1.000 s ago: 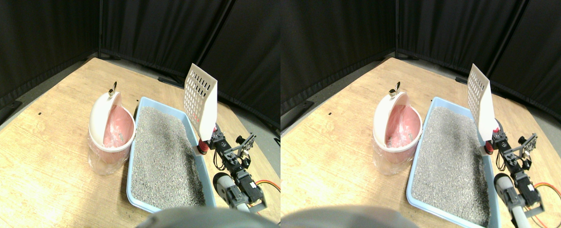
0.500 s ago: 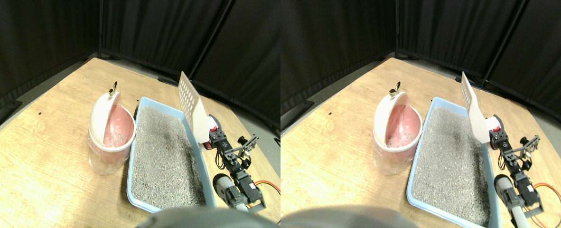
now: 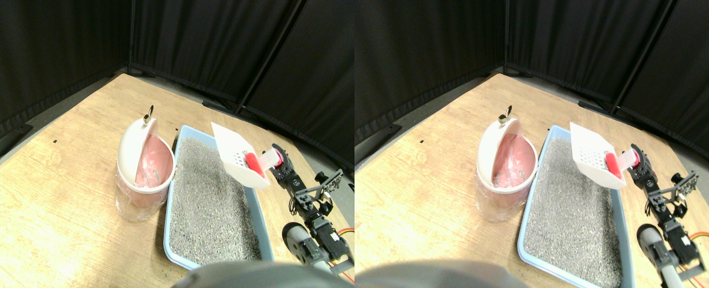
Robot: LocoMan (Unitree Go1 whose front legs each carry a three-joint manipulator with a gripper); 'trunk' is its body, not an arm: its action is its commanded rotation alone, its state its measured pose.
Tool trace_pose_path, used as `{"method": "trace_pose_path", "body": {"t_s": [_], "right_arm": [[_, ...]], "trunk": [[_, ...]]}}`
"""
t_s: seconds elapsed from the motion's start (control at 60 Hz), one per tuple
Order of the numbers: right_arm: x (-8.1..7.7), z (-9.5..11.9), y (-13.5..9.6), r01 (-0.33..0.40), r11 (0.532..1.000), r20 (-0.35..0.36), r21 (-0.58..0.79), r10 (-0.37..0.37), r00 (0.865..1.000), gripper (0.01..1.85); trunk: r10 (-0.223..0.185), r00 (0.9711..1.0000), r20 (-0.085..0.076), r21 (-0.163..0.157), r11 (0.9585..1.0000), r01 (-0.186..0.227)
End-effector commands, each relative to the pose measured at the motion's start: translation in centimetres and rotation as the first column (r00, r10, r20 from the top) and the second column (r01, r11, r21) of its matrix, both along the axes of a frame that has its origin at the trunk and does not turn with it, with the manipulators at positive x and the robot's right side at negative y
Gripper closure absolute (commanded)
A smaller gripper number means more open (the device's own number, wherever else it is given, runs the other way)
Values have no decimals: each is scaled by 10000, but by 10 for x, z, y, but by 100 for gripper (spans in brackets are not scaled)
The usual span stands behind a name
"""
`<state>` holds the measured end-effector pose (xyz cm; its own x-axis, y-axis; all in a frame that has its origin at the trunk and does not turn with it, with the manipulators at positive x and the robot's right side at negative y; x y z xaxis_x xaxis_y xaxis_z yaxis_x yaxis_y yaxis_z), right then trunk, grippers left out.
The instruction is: Scoop (unimanual)
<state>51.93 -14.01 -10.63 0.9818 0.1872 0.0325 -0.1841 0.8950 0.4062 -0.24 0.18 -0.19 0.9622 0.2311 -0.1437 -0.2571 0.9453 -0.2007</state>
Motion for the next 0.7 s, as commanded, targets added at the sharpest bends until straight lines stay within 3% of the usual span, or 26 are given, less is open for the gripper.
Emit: {"method": "trace_pose_path", "body": {"t_s": [0.017, 0.267, 0.533, 0.7], "right_arm": [[-2, 12, 1, -15, 10000, 637, -17, 16, 9980, 180], [-1, 17, 8, 297, 9846, 640, -1723, -189, 9978, 180], [5, 19, 15, -336, 9505, 990, -3089, 673, 9928, 181], [8, 20, 21, -548, 9419, 633, -3314, 802, 9948, 181]], "trunk": [[276, 9995, -142, -9, 9996, -276], [475, 9988, -154, -85, 9988, -476], [837, 9964, -154, -143, 9964, -840], [967, 9952, -130, -160, 9952, -969]]}}
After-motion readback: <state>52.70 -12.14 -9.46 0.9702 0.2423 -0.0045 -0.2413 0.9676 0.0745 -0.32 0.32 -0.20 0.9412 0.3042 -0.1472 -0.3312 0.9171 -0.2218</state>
